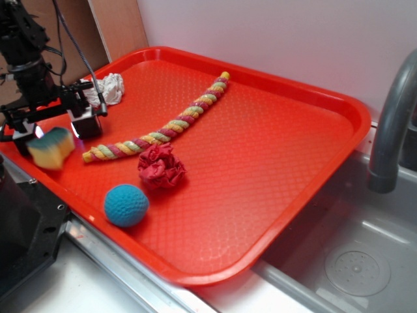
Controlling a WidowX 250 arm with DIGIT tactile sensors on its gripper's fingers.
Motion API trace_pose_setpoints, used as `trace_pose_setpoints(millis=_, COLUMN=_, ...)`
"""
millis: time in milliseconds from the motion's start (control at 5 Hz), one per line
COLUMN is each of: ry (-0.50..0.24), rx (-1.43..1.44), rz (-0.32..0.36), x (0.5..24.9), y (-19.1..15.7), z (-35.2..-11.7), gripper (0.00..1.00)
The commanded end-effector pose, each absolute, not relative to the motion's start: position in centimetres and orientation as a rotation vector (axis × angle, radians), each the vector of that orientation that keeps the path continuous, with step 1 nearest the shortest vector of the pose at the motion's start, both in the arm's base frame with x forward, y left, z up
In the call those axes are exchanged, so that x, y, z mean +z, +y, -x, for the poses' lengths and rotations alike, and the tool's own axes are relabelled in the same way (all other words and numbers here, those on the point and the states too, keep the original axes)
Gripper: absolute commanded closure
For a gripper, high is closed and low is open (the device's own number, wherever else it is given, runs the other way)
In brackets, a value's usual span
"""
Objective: Grab the green sponge.
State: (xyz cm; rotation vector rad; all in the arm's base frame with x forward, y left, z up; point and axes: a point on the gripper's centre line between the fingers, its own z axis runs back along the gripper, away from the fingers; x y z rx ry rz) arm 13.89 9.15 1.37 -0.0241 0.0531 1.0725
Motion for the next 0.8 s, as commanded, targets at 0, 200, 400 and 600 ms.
trace_pose_setpoints(millis=0, ry=0.095, rx=1.04, rz=-0.106, x=1.0, y=8.0, z=-12.9, gripper=1.0)
trace_pose_setpoints(millis=200, ry=0.103, rx=1.034, rz=-0.108, x=1.3, y=8.0, z=-13.1, gripper=1.0)
trace_pose_setpoints(millis=400, ry=0.097, rx=1.013, rz=-0.107, x=2.1, y=7.8, z=-13.2, gripper=1.0)
trace_pose_setpoints(millis=600, ry=0.012, rx=0.848, rz=-0.125, x=5.3, y=8.4, z=-14.2, gripper=1.0)
